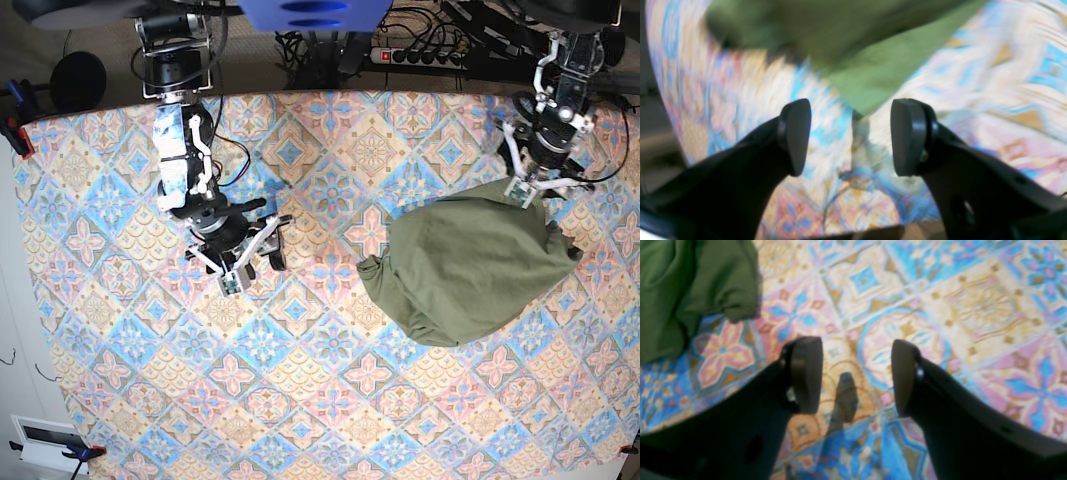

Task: Layout the t-shirt on the table in an organized manner, then fold the t-shirt properly
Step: 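Drag the t-shirt with the left gripper away from the right gripper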

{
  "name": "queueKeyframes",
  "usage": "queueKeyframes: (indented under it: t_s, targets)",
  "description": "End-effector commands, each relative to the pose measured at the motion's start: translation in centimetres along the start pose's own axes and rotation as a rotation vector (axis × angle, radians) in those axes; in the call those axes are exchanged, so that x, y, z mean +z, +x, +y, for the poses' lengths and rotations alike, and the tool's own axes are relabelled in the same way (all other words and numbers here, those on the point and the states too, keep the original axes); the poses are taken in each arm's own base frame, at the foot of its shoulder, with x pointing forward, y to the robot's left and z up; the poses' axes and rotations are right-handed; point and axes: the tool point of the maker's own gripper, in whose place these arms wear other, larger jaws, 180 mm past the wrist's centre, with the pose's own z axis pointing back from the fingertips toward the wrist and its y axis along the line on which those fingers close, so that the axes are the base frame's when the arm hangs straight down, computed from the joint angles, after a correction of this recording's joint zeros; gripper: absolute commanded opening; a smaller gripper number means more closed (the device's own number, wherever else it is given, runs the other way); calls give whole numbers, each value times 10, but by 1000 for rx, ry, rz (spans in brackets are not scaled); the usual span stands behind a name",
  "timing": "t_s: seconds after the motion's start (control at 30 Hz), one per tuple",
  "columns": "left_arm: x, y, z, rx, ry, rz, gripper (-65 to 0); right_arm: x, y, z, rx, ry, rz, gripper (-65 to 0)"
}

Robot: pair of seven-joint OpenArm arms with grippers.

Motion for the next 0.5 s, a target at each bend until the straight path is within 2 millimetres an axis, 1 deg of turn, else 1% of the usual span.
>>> queueKeyframes:
  t_s: [0.0,0.07,0.2,0.3,0.4,0.47]
  targets:
    - [-2,9,12,-47,46,-30,-280,2,23,-2,8,-3,-68,-332]
    - [-10,12,3,-119,47,-44,-280,2,23,-2,8,-3,-68,-332]
    - [-26,1,-9,-252,59,4,-280,2,21,-2,7,-3,-65,-332]
    - [-37,0,-6,-276,65,24,-280,2,21,-2,7,-3,-65,-332]
    - [-45,-2,-10,-289,51,37,-280,2,21,-2,7,-3,-65,-332]
    - [-48,-10,-10,-294,48,61,-281,2,21,-2,7,-3,-65,-332]
